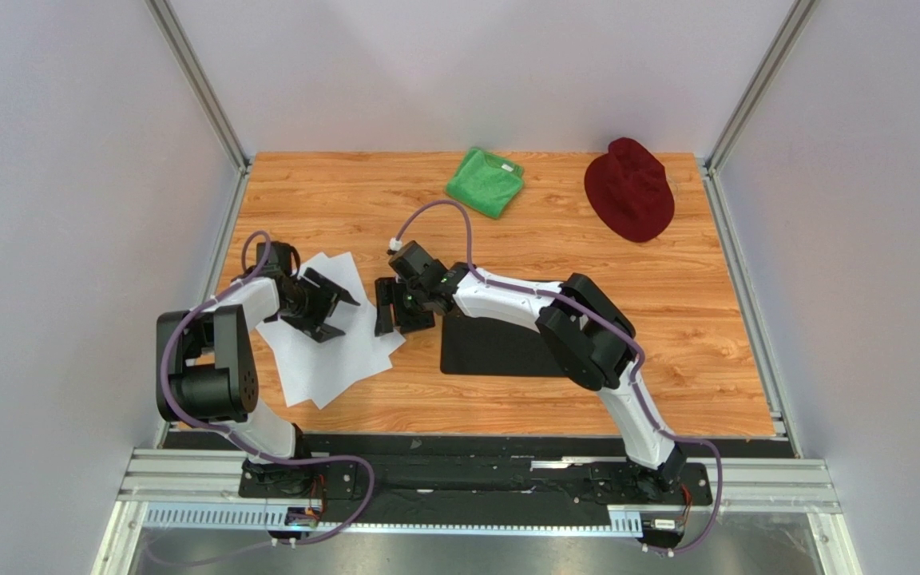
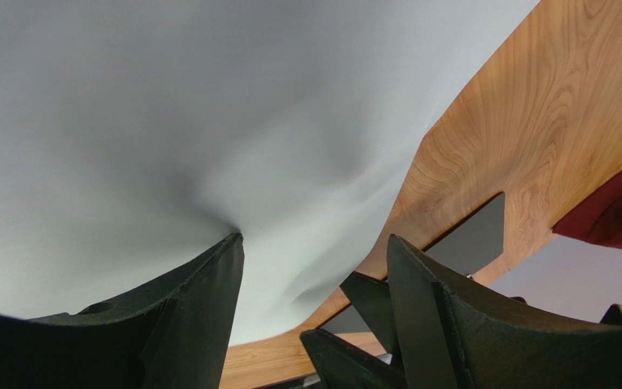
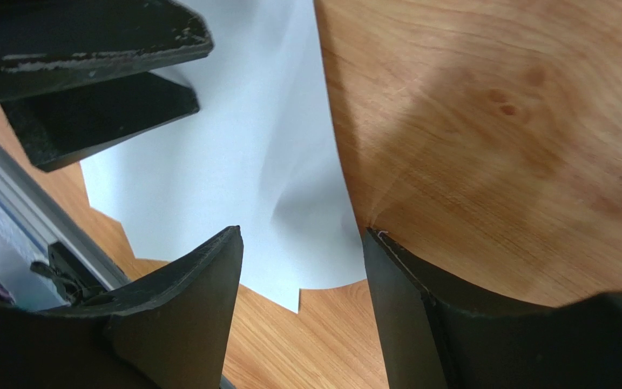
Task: Put the files into the folder
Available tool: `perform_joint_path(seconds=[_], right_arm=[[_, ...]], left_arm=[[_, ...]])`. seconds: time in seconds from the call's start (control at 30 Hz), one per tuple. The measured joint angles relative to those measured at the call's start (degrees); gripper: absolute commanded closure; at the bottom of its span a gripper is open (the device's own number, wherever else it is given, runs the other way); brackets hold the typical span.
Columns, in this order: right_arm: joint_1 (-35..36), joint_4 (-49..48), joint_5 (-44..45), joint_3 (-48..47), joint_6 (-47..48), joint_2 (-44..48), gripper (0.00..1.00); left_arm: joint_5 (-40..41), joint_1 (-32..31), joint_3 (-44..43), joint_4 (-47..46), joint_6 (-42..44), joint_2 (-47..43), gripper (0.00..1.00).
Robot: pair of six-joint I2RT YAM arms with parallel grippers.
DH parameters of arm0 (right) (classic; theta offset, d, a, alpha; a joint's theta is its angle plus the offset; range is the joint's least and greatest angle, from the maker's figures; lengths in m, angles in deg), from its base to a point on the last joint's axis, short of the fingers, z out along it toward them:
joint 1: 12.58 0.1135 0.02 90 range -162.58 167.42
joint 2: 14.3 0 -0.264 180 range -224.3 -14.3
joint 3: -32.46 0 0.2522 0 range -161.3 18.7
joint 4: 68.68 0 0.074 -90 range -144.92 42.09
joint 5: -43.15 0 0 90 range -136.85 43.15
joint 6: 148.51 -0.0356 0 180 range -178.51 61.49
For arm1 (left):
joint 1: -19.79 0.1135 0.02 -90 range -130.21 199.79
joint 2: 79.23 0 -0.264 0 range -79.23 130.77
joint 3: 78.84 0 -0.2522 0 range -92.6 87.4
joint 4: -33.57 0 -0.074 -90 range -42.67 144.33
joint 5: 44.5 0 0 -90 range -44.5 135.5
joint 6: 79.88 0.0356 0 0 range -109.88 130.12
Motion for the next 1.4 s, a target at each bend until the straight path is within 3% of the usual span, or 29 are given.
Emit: perform_joint_path(seconds=[0.4,0.83,1.0,1.07,1.17,1.3,1.4], right_arm=[[-0.59,-2.05,-13.38,0.52,6.88,-0.98,0.36],[-5.77,-18.29,-26.53,6.10,-1.81,-2.62,0.40],[-6.14,-21.33,-28.85,6.34,-4.85,-3.17,0.54],[-6.12,-22.14,-29.51,6.36,-5.68,-3.19,0.67],[-6.05,-23.23,-30.08,6.45,-6.71,-3.43,0.79],[-5.86,-22.43,-29.92,5.95,-6.32,-4.39,1.00],[-5.70,-17.92,-29.68,3.26,-3.72,-5.60,1.00]], left_arm=[[-4.28,0.00,1.64,-2.25,-0.20,0.07,0.27],[-6.01,0.13,1.77,-1.14,0.15,-0.39,0.28],[-6.36,0.13,1.77,-0.90,0.42,-0.66,0.28],[-6.40,0.11,1.77,-0.90,0.70,-0.79,0.28],[-5.99,0.11,1.57,0.24,1.95,-2.08,0.25],[-3.89,0.11,0.59,3.08,3.89,-8.90,0.25],[-2.23,0.11,-2.21,5.90,5.64,-16.20,0.25]])
